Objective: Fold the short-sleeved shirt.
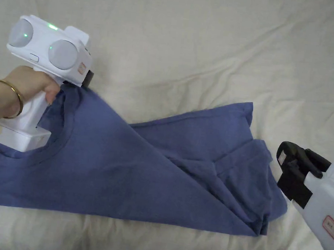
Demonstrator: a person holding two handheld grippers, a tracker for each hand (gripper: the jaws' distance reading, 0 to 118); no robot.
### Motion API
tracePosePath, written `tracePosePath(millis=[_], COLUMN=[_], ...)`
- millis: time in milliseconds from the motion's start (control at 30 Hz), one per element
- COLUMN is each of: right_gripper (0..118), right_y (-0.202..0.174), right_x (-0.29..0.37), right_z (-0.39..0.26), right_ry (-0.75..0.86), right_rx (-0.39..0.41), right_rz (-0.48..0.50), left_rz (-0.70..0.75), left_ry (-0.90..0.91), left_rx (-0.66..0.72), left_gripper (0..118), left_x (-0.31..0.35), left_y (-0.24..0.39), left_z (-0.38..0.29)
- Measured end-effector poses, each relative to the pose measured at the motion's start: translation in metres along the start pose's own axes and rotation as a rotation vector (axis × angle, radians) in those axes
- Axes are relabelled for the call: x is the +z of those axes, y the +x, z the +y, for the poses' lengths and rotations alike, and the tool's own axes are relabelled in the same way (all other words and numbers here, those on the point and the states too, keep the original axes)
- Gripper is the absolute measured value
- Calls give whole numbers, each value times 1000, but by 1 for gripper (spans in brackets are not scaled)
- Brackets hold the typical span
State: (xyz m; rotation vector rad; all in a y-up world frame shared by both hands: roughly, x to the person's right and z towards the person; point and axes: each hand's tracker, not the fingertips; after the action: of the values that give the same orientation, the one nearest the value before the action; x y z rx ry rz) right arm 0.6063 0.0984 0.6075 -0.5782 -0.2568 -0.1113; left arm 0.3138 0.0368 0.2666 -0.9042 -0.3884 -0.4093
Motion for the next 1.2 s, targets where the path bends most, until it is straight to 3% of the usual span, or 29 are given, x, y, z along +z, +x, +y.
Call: tracePosePath(millis=[167, 233, 267, 300, 333, 400, 500, 600, 700, 800, 967, 1067, 1100, 1200], right_gripper=[3, 27, 47, 78, 94, 111, 118, 118, 118, 118, 114, 79, 53, 8], right_y=[16, 23, 26, 28, 29, 26, 24, 25, 17, 14, 10, 10, 10, 7], right_x=[11, 8, 5, 1, -5, -19, -51, -101, -160, -212, -274, -294, -297, -295], right_z=[6, 10, 14, 18, 23, 34, 53, 76, 93, 99, 89, 75, 70, 59], right_ry=[-59, -75, -92, -107, -119, -164, -168, -236, -322, -404, -528, -574, -586, -603], right_rx=[-6, -22, -16, -6, 6, 44, 37, 6, 59, 115, 27, -2, -7, -41], right_rz=[-64, -71, -69, -67, -76, -136, -139, -93, -124, -75, -129, -131, -140, -148], left_rz=[-75, -80, -83, -86, -88, -87, -67, -53, -34, -23, 50, 33, 32, 55], left_ry=[144, 192, 219, 247, 271, 328, 416, 447, 440, 409, 269, 271, 271, 252], left_rx=[132, 149, 165, 179, 192, 243, 332, 357, 355, 368, 436, 458, 457, 429], left_gripper=[3, 3, 3, 3, 3, 3, 3, 3, 3, 3, 3, 3, 3, 3], left_x=[68, 91, 103, 114, 124, 144, 170, 188, 190, 194, 169, 160, 158, 151], left_y=[-25, -29, -32, -34, -37, -39, -42, -37, -33, -28, -42, -47, -47, -47], left_z=[-6, -11, -16, -21, -27, -41, -71, -104, -127, -149, -160, -161, -159, -155])
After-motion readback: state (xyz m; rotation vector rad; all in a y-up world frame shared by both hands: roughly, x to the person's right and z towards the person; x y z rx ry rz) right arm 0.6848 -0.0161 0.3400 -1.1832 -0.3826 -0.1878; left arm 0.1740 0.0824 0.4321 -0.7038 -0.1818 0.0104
